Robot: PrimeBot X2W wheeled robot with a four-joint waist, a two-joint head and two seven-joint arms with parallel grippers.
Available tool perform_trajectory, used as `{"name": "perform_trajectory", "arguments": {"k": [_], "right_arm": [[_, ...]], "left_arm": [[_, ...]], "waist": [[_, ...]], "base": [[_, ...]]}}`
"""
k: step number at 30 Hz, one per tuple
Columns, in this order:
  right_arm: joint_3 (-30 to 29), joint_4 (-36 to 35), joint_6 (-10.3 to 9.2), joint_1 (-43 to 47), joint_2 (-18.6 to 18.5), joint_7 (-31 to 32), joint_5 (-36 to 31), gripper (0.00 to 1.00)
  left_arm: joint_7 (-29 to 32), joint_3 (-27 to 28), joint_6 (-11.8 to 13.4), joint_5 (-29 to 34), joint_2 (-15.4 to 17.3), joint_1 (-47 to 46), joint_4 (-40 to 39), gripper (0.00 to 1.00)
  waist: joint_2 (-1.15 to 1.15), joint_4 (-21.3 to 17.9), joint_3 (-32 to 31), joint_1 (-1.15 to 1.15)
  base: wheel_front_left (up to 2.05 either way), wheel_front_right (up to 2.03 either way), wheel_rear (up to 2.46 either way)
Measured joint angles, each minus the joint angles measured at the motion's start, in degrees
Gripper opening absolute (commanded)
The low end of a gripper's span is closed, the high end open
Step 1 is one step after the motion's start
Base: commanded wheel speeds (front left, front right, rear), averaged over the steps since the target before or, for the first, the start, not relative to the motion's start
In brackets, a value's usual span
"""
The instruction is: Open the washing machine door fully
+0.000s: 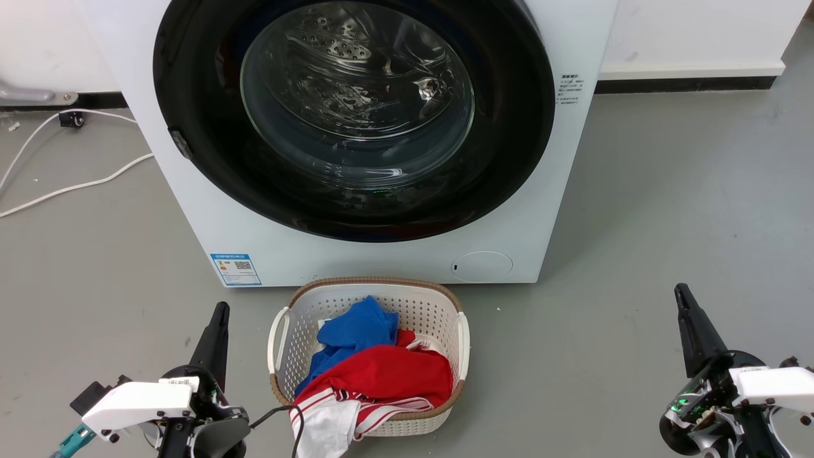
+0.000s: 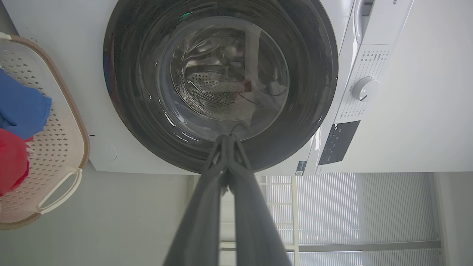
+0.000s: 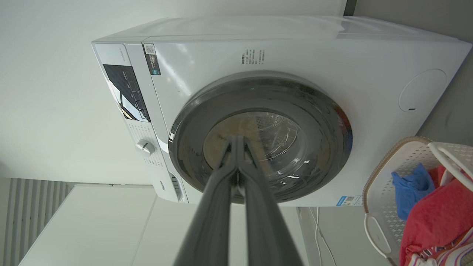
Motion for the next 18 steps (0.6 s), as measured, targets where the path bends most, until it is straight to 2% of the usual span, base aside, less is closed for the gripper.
{"name": "perform_trajectory", "arguments": {"k": [18], "right_arm": [[0.0,0.0,0.00,0.0,0.0,0.0,0.0,0.00]], "left_arm": [[0.0,0.0,0.0,0.0,0.0,0.0,0.0,0.00]], "waist": [[0.00,0.0,0.0,0.00]], "base": [[0.00,0.00,0.00]]}}
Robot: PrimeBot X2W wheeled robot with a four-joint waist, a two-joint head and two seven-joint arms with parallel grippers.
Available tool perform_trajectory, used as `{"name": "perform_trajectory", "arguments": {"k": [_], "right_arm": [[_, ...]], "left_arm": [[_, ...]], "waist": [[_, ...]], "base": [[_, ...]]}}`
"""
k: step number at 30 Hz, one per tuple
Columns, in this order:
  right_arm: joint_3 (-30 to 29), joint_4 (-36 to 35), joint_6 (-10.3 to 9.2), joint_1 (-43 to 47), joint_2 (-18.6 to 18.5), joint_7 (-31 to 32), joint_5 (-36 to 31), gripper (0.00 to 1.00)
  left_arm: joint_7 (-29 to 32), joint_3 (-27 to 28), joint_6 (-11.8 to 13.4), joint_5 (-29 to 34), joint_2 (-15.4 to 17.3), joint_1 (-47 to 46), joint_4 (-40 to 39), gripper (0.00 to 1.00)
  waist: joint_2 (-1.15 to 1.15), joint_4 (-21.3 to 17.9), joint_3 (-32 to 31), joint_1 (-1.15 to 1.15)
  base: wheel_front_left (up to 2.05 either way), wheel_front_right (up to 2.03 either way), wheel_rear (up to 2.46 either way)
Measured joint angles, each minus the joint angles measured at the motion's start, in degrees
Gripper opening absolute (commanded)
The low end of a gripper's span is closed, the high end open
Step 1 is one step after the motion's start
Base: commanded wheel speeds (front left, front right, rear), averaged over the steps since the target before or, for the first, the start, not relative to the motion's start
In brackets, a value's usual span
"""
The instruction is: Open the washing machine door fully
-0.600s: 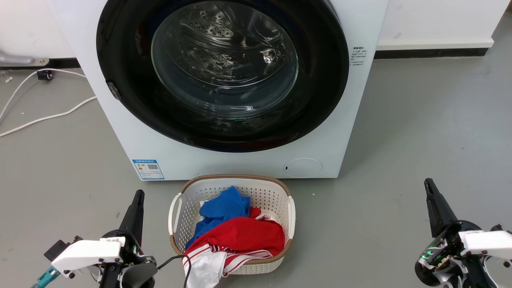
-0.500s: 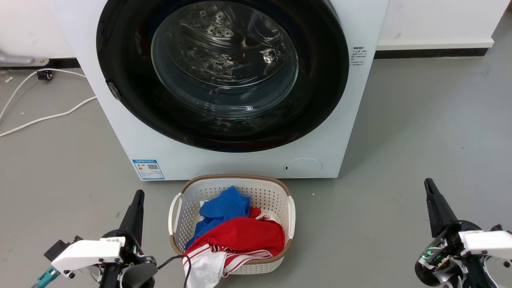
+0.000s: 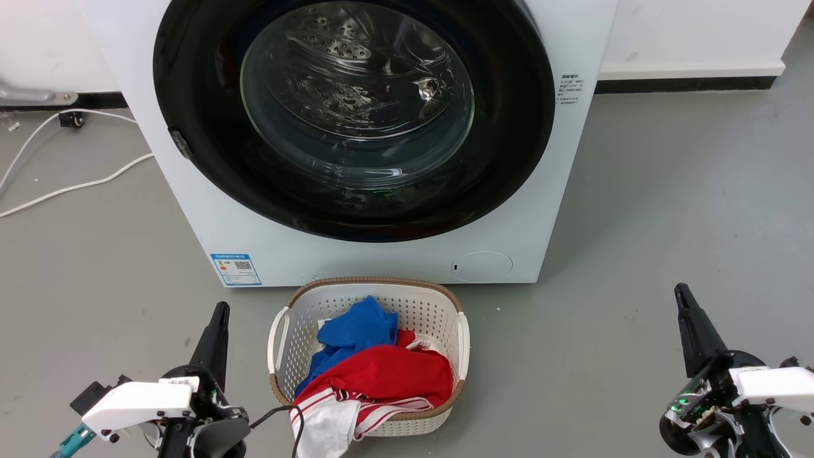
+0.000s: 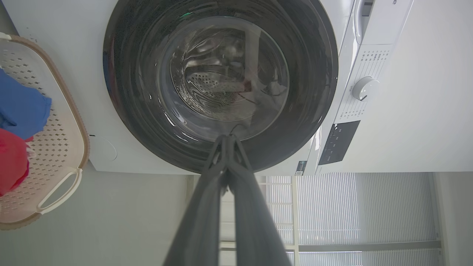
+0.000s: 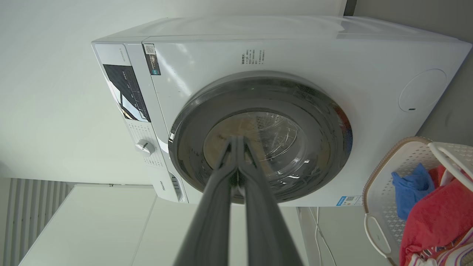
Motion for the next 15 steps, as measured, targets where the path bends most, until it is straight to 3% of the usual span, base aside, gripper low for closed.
{"name": "perform_trajectory", "arguments": {"k": [9,10,15], "right_arm": [[0.0,0.5,-0.01,0.4,0.0,0.0,0.0,0.00],[0.1,1.0,-0.02,0.9,0.1,0.0,0.0,1.00],[0.0,2.5,-0.11,3.1,0.3,-0.6,0.0,1.00]], "left_arm": [[0.0,-0.1,0.0,0.0,-0.1,0.4,0.6,0.00],[0.0,-0.1,0.0,0.0,-0.1,0.9,1.1,1.00],[-0.7,-0.6,0.0,0.0,-0.4,3.0,2.4,1.00]], "waist": [[0.00,0.0,0.0,0.00],[0.00,0.0,0.0,0.00],[0.00,0.0,0.0,0.00]], "base": [[0.00,0.00,0.00],[0.00,0.00,0.00],[0.00,0.00,0.00]]}}
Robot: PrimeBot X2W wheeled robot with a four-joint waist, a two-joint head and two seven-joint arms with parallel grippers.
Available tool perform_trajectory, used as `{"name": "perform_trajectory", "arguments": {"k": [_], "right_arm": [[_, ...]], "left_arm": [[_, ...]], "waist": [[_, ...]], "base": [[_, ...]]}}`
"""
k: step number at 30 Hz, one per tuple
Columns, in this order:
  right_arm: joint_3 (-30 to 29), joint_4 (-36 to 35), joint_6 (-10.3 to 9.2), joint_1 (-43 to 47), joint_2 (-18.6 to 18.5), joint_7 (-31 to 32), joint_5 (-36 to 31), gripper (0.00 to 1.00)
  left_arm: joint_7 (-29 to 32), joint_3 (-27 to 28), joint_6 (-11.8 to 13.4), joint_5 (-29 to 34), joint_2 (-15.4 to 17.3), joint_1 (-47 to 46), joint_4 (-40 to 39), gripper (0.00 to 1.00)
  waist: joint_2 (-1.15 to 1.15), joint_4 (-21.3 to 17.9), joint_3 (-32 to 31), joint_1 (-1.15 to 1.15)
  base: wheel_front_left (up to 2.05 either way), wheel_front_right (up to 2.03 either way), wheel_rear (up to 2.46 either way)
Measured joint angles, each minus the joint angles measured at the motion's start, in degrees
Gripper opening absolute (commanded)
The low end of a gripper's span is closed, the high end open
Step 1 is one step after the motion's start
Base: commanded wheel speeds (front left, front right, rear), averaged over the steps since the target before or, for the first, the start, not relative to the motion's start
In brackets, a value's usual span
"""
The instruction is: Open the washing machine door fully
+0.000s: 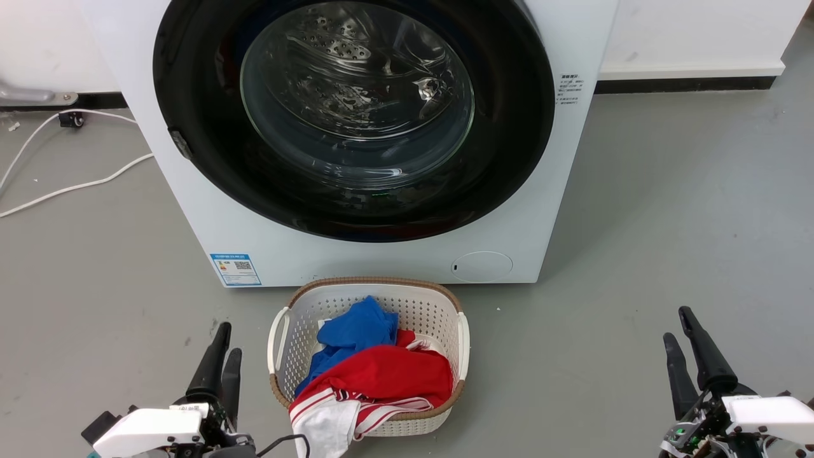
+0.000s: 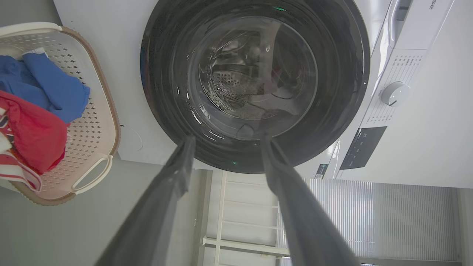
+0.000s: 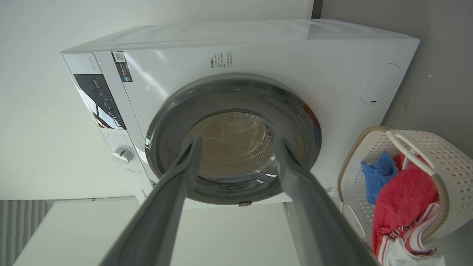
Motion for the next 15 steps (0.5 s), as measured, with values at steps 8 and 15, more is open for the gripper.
{"name": "perform_trajectory", "arguments": {"k": [8,15], "right_arm": [[-1.5,-0.6,0.00,0.5,0.0,-2.2,-4.2,1.00],[-2.7,-3.8,0.00,0.8,0.0,-4.0,-13.0,1.00]], "left_arm": [[-2.2,-0.4,0.0,3.1,0.0,0.0,-1.5,1.00],[-4.1,0.0,0.9,11.2,0.0,0.1,-3.7,1.00]], "waist": [[0.00,0.0,0.0,0.00],[0.00,0.0,0.1,0.00]], "base": [[0.00,0.00,0.00],[0.00,0.00,0.00]]}}
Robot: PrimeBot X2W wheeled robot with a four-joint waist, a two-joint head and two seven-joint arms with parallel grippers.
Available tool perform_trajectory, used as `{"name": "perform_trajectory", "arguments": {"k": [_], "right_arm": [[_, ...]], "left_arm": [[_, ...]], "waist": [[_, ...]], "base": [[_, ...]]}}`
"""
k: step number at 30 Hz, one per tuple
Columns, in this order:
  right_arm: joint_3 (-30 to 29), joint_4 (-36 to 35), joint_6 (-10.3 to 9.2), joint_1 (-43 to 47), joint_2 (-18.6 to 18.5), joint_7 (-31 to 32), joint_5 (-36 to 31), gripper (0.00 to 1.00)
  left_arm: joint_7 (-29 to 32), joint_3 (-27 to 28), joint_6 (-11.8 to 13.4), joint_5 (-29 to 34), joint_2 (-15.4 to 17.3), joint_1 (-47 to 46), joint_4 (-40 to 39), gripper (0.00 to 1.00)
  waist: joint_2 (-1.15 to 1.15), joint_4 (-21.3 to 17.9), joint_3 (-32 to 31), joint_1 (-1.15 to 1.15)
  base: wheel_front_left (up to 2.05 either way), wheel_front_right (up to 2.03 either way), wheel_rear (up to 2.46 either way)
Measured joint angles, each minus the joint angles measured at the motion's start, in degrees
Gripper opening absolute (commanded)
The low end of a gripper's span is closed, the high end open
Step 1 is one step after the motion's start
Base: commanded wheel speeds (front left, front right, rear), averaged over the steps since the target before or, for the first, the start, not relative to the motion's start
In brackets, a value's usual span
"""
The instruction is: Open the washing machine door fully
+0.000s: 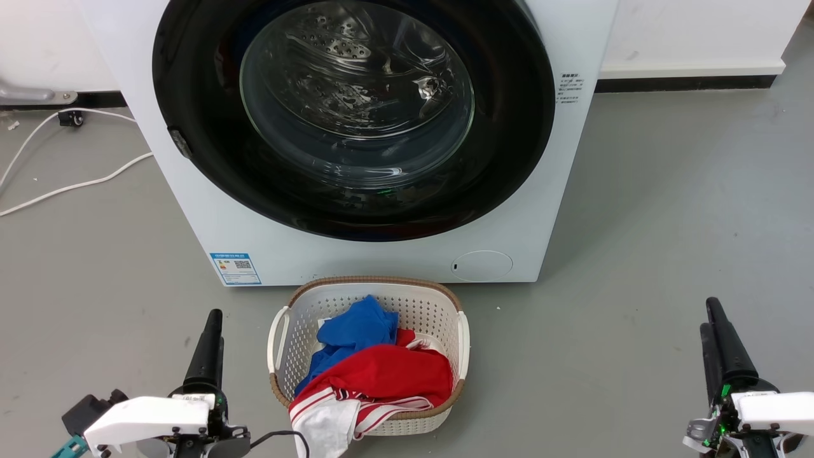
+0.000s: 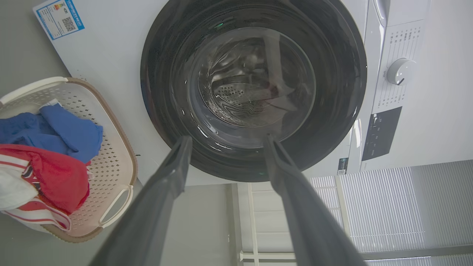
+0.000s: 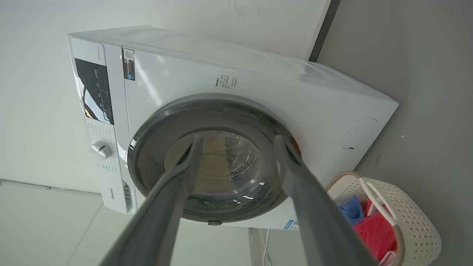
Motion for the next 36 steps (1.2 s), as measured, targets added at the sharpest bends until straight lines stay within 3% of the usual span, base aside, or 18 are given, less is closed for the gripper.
{"name": "perform_trajectory", "arguments": {"k": [20,36], "right_arm": [[1.6,-8.2,0.01,3.2,0.0,-4.5,-29.0,1.00],[2.2,-10.6,0.01,5.6,0.0,-7.5,-43.9,1.00]], "left_arm": [[-4.4,-4.1,5.9,27.0,0.1,0.8,-5.5,1.00],[-7.4,-9.0,8.1,41.7,1.4,1.5,-8.0,1.00]], "waist": [[0.00,0.1,0.1,0.00],[0.00,0.2,0.2,0.00]], "base": [[0.00,0.00,0.00],[0.00,0.00,0.00]]}}
